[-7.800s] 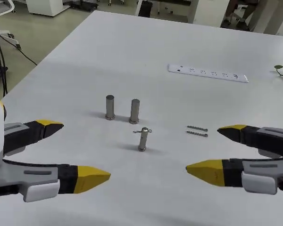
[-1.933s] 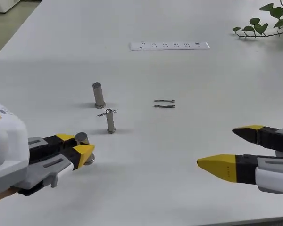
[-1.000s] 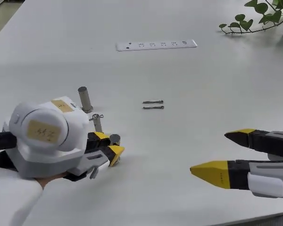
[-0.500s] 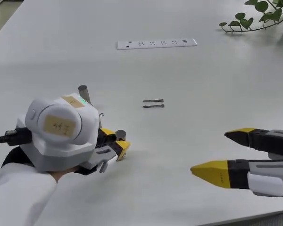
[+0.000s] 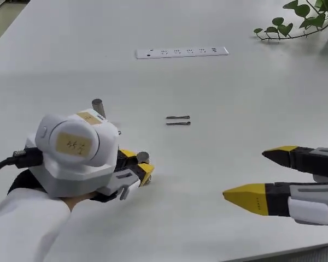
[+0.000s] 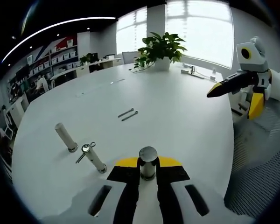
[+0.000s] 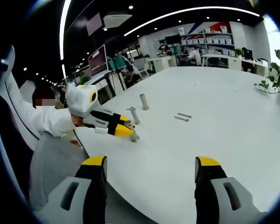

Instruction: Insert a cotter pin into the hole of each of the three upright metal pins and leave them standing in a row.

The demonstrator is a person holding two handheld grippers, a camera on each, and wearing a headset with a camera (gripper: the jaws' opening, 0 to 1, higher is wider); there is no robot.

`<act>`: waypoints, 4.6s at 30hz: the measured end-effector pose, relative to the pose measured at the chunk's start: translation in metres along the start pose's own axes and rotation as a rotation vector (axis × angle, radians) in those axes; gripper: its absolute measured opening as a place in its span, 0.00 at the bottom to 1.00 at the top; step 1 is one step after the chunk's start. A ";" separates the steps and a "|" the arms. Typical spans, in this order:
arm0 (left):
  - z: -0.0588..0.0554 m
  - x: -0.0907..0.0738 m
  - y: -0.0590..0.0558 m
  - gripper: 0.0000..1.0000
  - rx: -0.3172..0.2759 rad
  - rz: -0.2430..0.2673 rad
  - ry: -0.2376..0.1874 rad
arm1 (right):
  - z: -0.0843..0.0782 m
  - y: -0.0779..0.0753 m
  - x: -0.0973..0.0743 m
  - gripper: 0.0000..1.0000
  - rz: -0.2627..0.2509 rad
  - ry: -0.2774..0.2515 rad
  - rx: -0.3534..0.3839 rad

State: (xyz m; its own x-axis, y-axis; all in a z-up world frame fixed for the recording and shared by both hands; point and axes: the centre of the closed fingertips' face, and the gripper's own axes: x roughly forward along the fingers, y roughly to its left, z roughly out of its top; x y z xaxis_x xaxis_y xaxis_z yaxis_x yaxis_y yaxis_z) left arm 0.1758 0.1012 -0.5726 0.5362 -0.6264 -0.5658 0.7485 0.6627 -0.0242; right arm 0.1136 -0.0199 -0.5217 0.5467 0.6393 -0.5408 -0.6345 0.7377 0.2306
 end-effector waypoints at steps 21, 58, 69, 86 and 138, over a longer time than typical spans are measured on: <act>0.008 -0.009 -0.016 0.25 0.123 -0.099 -0.018 | 0.001 0.002 -0.002 0.74 -0.021 0.010 -0.021; -0.028 -0.077 0.011 0.92 -0.148 -0.122 -0.142 | 0.011 0.000 0.009 0.73 0.007 0.086 -0.070; -0.033 -0.088 0.005 0.99 -0.162 -0.171 -0.140 | 0.029 -0.014 0.025 0.71 0.041 0.135 -0.180; -0.055 -0.104 0.012 0.99 -0.221 -0.130 -0.101 | 0.032 -0.069 0.077 0.62 0.091 0.488 -0.525; -0.057 -0.114 0.016 0.95 -0.360 -0.067 -0.174 | 0.031 -0.094 0.172 0.08 0.249 0.733 -0.744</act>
State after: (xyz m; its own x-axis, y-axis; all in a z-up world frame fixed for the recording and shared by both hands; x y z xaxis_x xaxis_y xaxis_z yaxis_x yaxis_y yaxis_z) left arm 0.1048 0.2068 -0.5552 0.5718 -0.7128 -0.4062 0.6165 0.7000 -0.3605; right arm 0.2843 0.0281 -0.6113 0.0523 0.2847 -0.9572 -0.9915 0.1294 -0.0157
